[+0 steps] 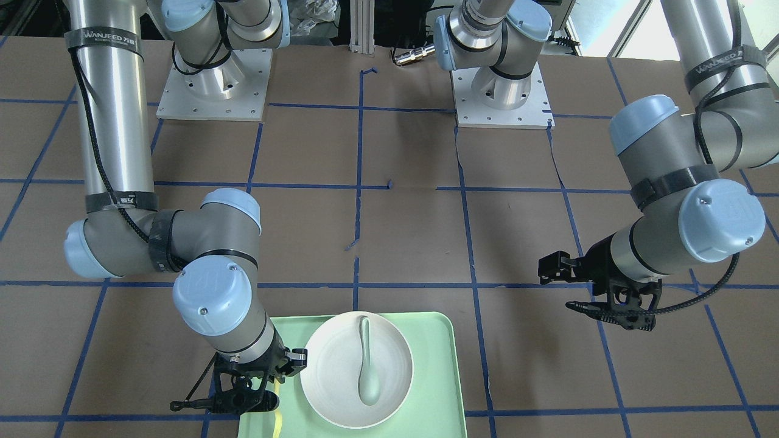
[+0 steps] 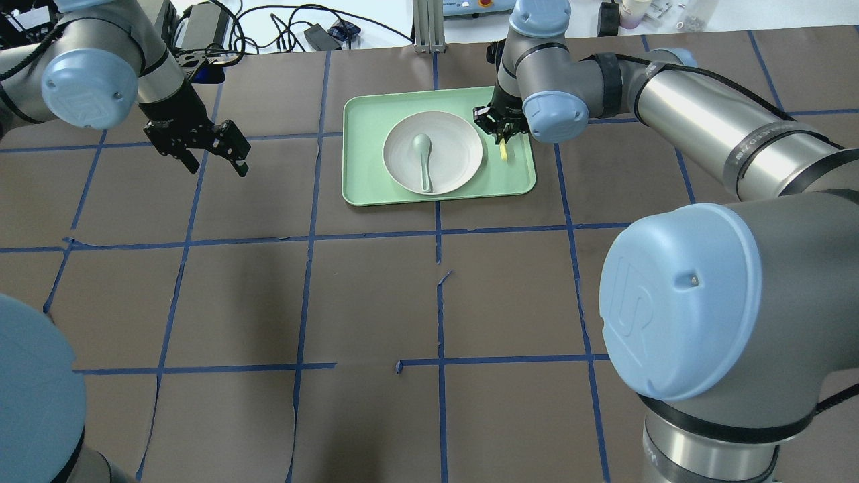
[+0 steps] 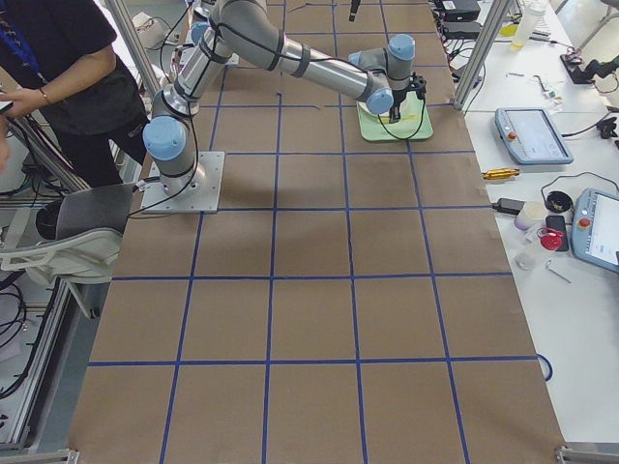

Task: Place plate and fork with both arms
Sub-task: 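Set the fork on the tray, open and raise the right gripper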

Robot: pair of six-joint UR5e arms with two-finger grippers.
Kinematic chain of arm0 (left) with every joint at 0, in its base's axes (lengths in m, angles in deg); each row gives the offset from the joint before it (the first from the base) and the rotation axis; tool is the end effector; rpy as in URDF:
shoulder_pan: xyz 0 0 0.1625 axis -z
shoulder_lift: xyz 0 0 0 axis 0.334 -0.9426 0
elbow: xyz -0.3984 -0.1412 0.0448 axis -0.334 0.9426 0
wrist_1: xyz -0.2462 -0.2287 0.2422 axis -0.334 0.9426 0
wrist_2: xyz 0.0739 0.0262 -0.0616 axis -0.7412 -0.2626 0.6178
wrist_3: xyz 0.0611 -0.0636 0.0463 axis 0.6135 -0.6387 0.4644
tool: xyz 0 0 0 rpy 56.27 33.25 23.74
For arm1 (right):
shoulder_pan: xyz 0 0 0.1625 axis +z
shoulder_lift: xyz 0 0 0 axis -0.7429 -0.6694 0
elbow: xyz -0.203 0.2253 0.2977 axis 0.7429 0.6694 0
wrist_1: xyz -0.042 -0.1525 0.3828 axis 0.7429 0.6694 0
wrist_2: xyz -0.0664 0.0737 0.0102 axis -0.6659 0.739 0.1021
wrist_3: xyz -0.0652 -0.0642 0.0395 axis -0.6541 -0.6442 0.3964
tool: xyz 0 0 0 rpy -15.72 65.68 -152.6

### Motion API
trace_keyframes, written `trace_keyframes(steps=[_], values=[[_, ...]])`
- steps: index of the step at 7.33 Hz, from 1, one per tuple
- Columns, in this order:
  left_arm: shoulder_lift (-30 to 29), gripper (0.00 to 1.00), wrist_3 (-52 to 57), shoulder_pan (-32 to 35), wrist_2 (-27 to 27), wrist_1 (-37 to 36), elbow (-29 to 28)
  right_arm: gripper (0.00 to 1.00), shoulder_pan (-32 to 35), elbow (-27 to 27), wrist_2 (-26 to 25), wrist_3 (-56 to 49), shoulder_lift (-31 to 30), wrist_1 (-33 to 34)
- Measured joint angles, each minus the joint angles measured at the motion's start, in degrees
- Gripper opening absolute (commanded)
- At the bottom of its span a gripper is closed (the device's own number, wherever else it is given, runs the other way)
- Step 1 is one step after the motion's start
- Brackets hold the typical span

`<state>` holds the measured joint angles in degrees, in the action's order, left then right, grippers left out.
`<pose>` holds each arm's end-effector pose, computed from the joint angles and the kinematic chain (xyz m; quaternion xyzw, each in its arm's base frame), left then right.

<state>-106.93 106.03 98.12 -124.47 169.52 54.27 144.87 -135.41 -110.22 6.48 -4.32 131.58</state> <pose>-0.0114 -0.6339 0.3102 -0.0912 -0.9927 -0.0697 0.0367 0.2261 -0.7126 0.2070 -0.0103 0.9980 -0.0518 0.0344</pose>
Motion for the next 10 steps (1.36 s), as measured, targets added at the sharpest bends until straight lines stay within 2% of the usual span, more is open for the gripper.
trace_keyframes(steps=[2, 4, 6, 8, 10], values=[[0.13, 1.0, -0.08, 0.12, -0.11, 0.02, -0.04, 1.0, -0.14, 0.48, -0.24, -0.43, -0.33, -2.61], [1.73, 1.0, -0.55, 0.71, -0.33, 0.16, -0.31, 1.0, -0.2, 0.16, -0.54, 0.04, -4.17, -6.39], [5.32, 1.0, -5.6, 1.24, -0.29, 0.96, -0.37, 1.0, -0.27, -0.12, -0.91, 0.22, -11.82, -16.42], [9.29, 1.0, -12.51, 3.52, -0.69, 5.02, -0.54, 1.0, -0.34, -0.22, -3.24, 0.21, -19.34, -28.73], [12.5, 1.0, -21.09, 8.38, -2.15, 8.78, -0.73, 1.0, -0.44, -0.26, -5.07, 0.15, -24.69, -35.46]])
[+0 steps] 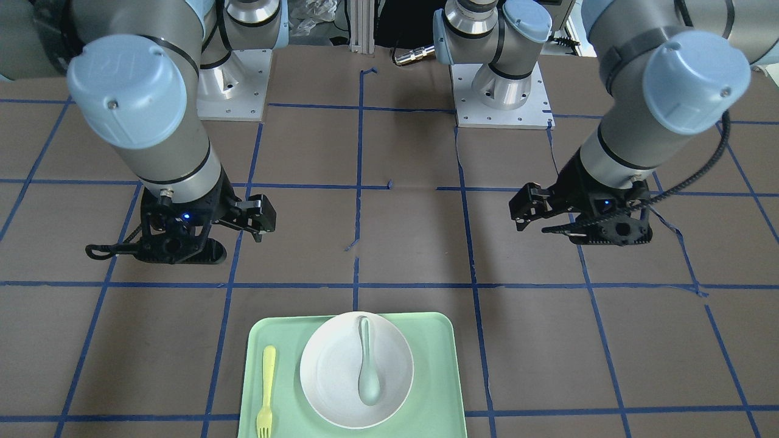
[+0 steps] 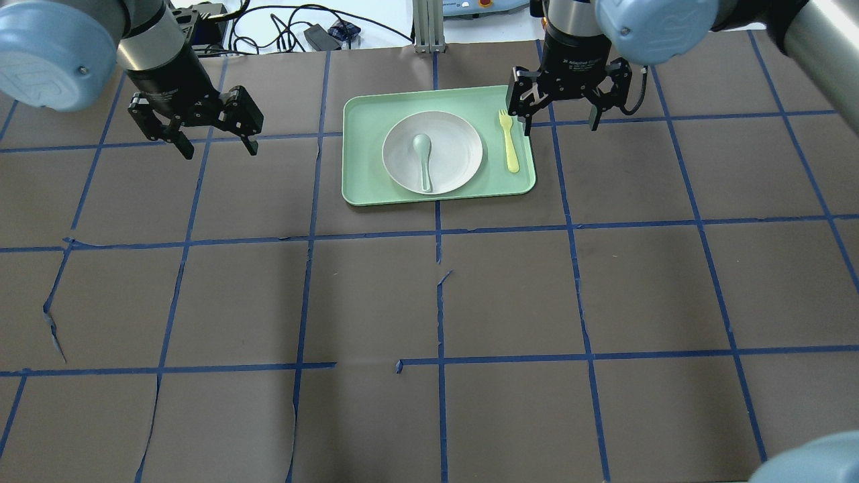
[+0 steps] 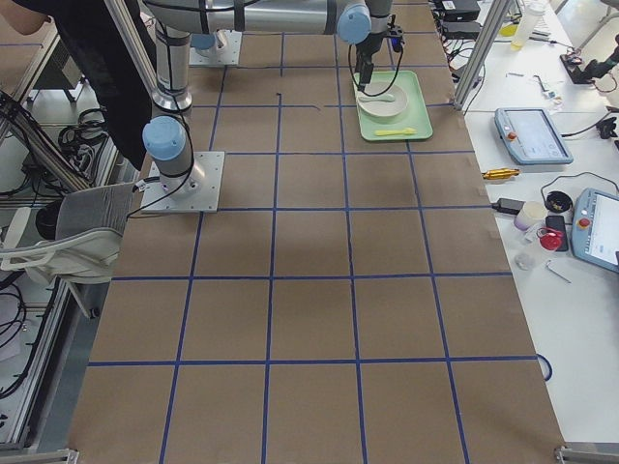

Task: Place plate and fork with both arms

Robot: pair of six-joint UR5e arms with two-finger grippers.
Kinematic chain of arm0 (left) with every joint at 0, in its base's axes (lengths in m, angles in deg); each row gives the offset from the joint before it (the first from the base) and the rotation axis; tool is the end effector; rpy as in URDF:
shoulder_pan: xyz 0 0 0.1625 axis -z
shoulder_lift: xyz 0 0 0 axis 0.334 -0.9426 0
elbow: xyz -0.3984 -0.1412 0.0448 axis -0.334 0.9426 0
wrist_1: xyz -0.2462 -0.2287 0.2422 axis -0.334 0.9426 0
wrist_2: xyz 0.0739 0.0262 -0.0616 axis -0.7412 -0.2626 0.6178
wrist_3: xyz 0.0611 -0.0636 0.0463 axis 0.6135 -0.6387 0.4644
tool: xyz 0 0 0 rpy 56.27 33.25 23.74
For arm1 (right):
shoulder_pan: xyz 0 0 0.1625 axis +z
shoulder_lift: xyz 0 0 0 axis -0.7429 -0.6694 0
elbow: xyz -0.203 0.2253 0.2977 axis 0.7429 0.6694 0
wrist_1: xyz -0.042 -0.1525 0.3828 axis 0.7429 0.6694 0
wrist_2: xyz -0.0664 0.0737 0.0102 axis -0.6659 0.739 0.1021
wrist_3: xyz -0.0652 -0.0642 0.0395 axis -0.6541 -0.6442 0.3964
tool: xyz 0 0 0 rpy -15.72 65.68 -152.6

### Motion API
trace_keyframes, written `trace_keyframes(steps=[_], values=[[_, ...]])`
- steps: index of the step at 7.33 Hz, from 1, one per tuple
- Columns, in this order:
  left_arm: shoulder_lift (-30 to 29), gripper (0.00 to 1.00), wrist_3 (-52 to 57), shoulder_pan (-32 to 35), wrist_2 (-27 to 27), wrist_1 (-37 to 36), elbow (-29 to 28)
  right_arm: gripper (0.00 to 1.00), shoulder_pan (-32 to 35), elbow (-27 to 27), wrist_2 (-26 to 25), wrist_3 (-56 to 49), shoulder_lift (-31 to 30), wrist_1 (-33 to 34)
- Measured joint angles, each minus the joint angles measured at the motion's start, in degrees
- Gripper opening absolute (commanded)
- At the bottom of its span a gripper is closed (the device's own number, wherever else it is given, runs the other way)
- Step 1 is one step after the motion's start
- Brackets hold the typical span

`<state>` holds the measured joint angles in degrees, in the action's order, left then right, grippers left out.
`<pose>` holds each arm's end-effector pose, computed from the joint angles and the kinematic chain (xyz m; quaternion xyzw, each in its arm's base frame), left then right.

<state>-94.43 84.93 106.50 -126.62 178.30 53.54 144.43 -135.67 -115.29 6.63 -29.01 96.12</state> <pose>-0.1031 -0.5652 0.4317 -0.0181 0.9991 0.0386 0.0023 0.1971 -0.5848 0.4344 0.0043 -0.9990 -0.0389 0.0201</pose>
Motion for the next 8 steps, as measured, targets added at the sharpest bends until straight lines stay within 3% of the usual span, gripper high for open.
trace_keyframes(steps=[3, 8], values=[[3.2, 1.0, -6.13, 4.79, -0.23, 5.29, -0.3, 1.0, -0.24, -0.48, 0.32, -0.07, -3.97, -3.92], [4.36, 1.0, -6.98, 6.16, 0.42, 10.87, -1.75, 1.0, -0.11, -1.32, 2.22, -0.35, -6.34, -4.39]])
